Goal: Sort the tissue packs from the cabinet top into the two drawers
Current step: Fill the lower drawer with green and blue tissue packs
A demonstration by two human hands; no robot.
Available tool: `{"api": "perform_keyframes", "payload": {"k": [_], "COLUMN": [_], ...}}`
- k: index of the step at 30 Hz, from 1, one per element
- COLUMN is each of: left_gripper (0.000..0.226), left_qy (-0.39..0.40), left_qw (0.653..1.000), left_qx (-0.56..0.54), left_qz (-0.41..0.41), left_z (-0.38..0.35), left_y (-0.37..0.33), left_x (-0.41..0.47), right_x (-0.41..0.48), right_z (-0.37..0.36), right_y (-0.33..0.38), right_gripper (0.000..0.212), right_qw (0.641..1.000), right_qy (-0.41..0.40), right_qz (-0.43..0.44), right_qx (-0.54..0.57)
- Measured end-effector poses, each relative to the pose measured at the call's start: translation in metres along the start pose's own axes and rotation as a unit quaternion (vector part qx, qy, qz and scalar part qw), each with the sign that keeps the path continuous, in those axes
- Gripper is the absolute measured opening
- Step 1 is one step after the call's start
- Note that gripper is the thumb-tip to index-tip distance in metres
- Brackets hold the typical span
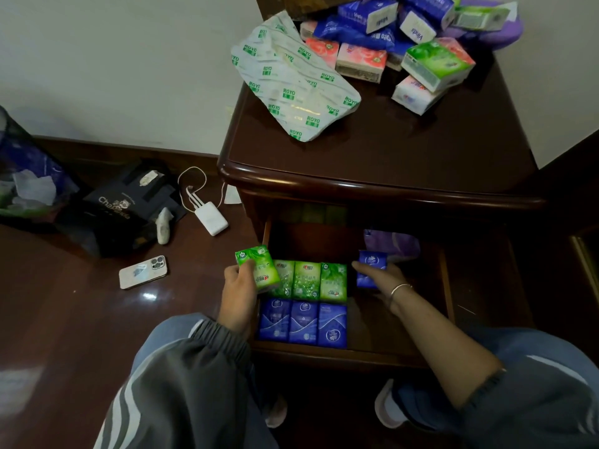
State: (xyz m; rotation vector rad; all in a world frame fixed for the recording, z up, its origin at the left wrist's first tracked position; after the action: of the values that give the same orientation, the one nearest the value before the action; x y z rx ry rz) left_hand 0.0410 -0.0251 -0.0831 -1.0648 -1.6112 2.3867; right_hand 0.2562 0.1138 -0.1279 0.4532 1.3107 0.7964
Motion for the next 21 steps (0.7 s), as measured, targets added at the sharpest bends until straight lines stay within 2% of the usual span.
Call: {"api": "perform_keyframes", "payload": {"k": [3, 5, 8, 10, 14, 18, 21], "left_gripper": [0.023, 0.029, 0.032, 0.029, 0.024, 0.014, 0.016], "left_qy": [0.007, 0.009, 0.016, 0.028, 0.022, 0.000, -0.027], "left_qw": [1.000, 1.000, 0.999, 0.999, 1.000, 1.000, 0.997], "left_qx": [0.004, 0.019, 0.042, 0.034, 0.005, 0.004, 0.036], "left_qz": [0.012, 0.005, -0.002, 0.006, 0.016, -0.013, -0.055], "left_z": [-0.002, -0.001, 0.000, 0.000, 0.002, 0.002, 0.000], "left_y": [0.002, 0.002, 0.005, 0.007, 0.008, 0.011, 0.010], "left_x": [-0.001, -0.001, 0.001, 0.003, 0.004, 0.005, 0.002], "right_x": [-0.002, -0.007, -0.010, -0.011, -0.015, -0.026, -0.036], "right_z": [-0.010, -0.017, -0.014, -0.005, 0.021, 0.038, 0.033], "right_y": [0.000, -0.003, -0.007, -0.008, -0.016, -0.044, -0.058], "right_gripper": [0.030, 0.023, 0.023, 0.027, 0.016, 0.034, 0.039], "right_qw": [0.997, 0.995, 0.994, 0.995, 0.998, 0.988, 0.977], "right_qy": [0.069, 0.085, 0.101, 0.099, 0.059, 0.079, 0.102], "right_qz": [-0.041, -0.040, -0.041, -0.031, 0.005, -0.046, -0.042], "right_qx": [-0.016, -0.039, -0.019, 0.002, -0.021, -0.127, -0.183]}}
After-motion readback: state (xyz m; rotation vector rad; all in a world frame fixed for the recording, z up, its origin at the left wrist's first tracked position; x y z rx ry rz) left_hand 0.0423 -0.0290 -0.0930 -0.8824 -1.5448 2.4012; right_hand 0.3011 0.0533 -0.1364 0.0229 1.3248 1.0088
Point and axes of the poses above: each hand's wrist, its own x-axis towards the middle knuckle, its own z-axis out of the back of the hand, y = z × x, the point moved 1 cm from there along x, towards the middle knuckle, and after that the axes turned 7 degrees about -y, right-handed, at the moved point
